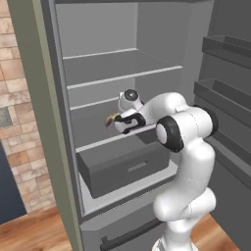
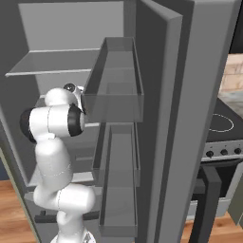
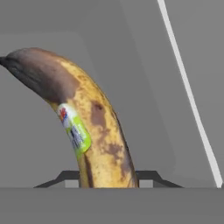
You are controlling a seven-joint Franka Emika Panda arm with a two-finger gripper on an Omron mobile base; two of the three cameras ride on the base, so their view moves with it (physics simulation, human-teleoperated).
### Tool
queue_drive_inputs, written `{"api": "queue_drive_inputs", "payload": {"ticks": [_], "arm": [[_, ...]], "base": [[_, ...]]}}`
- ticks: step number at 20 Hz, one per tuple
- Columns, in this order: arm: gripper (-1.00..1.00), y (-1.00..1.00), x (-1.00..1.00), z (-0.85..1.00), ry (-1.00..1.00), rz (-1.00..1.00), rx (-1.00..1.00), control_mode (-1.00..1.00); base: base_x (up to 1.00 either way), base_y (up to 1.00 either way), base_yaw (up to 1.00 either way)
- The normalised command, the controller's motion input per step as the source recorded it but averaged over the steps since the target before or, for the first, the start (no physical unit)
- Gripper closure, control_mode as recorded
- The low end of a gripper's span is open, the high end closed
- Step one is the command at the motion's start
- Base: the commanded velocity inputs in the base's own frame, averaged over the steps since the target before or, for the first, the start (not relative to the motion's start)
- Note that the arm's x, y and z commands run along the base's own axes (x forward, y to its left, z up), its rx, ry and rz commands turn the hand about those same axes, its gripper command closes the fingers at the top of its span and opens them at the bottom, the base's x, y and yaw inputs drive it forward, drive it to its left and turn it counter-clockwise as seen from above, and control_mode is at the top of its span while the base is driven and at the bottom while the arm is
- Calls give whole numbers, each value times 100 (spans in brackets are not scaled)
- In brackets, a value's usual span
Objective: Place the liquor on the top shelf of the fridge to keep it out of children's reach, and place the banana and lime on lower shelves for easy access.
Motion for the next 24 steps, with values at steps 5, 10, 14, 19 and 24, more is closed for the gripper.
{"api": "queue_drive_inputs", "payload": {"ticks": [5,10,14,19,24], "arm": [[-100,21,72,-38,0,-2,0,-100],[-100,35,42,-21,0,-2,0,-100],[-100,6,-9,0,0,-3,0,-100],[-100,-2,-46,0,0,-4,0,-100],[-100,-17,-77,0,0,-5,0,-100]], "base": [[0,0,0],[0,0,0],[0,0,0],[0,0,0],[0,0,0]]}}
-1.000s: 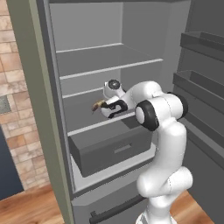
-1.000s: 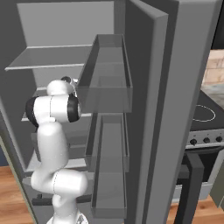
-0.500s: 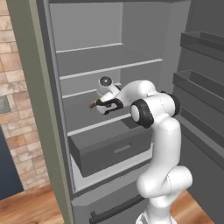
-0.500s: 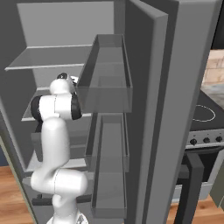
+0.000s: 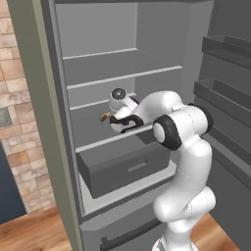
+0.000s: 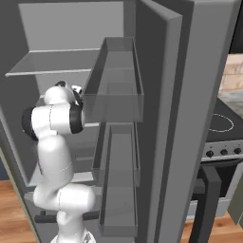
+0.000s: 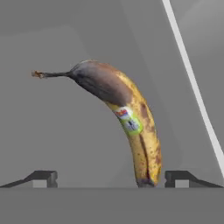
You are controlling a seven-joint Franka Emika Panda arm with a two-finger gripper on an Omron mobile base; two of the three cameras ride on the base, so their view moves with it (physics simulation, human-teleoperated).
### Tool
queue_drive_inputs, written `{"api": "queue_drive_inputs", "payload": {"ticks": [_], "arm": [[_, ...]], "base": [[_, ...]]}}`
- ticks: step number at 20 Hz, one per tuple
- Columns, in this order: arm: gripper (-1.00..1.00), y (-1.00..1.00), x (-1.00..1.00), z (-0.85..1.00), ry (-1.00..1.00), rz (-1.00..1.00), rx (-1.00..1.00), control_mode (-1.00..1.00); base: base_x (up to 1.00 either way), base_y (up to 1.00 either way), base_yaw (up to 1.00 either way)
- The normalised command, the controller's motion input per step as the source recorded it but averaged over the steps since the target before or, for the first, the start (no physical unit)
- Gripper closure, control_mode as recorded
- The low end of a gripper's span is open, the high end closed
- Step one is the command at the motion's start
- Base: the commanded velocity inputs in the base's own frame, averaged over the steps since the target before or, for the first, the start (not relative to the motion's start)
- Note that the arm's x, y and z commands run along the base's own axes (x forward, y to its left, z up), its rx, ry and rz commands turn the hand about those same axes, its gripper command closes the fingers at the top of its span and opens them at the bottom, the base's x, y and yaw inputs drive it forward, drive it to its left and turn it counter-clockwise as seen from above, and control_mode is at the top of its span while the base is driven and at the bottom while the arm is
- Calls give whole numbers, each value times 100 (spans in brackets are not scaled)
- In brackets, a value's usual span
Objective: Place the liquor on the top shelf of the fridge to keep it out of children's reach, and place the banana and lime on lower shelves for easy access.
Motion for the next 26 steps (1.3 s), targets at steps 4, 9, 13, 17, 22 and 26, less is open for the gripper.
{"api": "queue_drive_inputs", "payload": {"ticks": [4,9,13,17,22,26], "arm": [[-100,-18,-89,34,0,-5,0,-100],[-100,-6,-90,89,-4,-2,0,-100],[-100,-13,-90,96,0,-4,0,-100],[-100,-23,-99,75,0,-6,0,-100],[-100,-30,-100,54,9,-6,0,-100],[-100,-20,-100,36,12,0,0,-100]], "base": [[0,0,0],[0,0,0],[0,0,0],[0,0,0],[0,0,0],[0,0,0]]}}
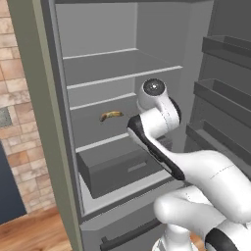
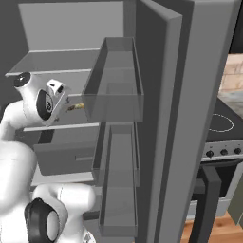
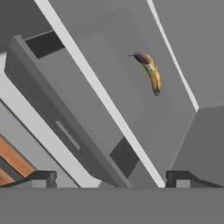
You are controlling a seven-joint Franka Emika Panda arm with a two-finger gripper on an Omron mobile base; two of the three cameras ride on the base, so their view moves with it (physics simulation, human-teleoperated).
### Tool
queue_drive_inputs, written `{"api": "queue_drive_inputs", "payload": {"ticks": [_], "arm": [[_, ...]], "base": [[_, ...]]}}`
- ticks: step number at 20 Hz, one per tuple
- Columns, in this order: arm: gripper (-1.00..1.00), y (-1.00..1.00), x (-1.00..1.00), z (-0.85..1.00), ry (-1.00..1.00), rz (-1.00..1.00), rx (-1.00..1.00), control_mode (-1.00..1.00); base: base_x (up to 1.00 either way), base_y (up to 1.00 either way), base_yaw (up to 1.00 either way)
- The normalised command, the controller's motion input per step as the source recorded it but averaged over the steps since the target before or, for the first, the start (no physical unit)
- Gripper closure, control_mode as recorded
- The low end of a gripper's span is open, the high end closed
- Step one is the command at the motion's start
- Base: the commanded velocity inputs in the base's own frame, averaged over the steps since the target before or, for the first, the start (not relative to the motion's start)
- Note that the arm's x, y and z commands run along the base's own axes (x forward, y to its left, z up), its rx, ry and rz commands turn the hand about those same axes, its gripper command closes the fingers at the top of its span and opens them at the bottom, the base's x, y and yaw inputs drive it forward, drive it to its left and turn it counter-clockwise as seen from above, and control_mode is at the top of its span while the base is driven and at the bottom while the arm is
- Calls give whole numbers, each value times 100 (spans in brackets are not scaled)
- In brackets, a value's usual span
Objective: Place the liquor on the top shelf of the fridge to keep it out of children's reach, and place the banana and lime on lower shelves for easy access.
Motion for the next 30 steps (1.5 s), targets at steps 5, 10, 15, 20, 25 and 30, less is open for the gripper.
{"api": "queue_drive_inputs", "payload": {"ticks": [5,10,15,20,25,30], "arm": [[-100,-1,-100,22,5,0,0,-100],[-100,0,-100,23,0,0,3,-100],[-100,-11,-100,44,0,0,13,-100],[-100,-21,-98,37,0,0,10,-100],[-100,-12,-81,27,0,0,0,-100],[-100,-23,-61,31,0,-2,0,-100]], "base": [[0,0,0],[0,0,0],[0,0,0],[0,0,0],[0,0,0],[0,0,0]]}}
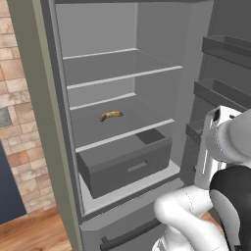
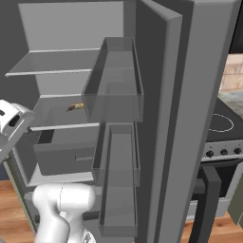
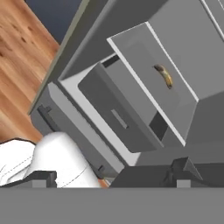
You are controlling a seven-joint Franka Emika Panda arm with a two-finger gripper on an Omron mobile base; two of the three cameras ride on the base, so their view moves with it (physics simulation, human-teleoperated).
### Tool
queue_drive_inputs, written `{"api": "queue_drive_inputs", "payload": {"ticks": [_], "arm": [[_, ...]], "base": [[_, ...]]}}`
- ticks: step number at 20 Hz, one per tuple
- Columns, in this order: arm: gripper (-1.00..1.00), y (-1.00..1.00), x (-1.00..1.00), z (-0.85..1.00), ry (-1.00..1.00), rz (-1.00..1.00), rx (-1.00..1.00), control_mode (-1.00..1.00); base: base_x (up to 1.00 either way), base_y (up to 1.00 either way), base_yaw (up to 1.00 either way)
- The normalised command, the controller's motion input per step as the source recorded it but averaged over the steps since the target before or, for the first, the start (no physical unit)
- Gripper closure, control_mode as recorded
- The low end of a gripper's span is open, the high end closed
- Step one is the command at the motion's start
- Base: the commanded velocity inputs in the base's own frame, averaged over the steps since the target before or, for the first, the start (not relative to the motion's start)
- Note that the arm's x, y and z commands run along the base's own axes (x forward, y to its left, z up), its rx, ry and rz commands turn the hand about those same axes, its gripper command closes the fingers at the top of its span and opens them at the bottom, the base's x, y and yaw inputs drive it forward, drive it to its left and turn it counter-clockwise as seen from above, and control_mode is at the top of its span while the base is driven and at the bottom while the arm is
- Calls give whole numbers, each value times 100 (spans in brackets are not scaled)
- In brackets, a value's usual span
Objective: Place the liquor on the top shelf of the fridge to keep it out of children's reach, and place the banana and lime on lower shelves for easy access.
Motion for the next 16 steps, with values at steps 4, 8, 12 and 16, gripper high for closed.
{"api": "queue_drive_inputs", "payload": {"ticks": [4,8,12,16], "arm": [[-100,-33,-11,43,2,-2,0,-100],[-100,-30,0,33,2,-2,0,-100],[-100,4,0,6,0,0,0,-100],[-100,23,4,0,0,0,-3,-100]], "base": [[0,0,0],[0,0,0],[0,0,0],[0,0,0]]}}
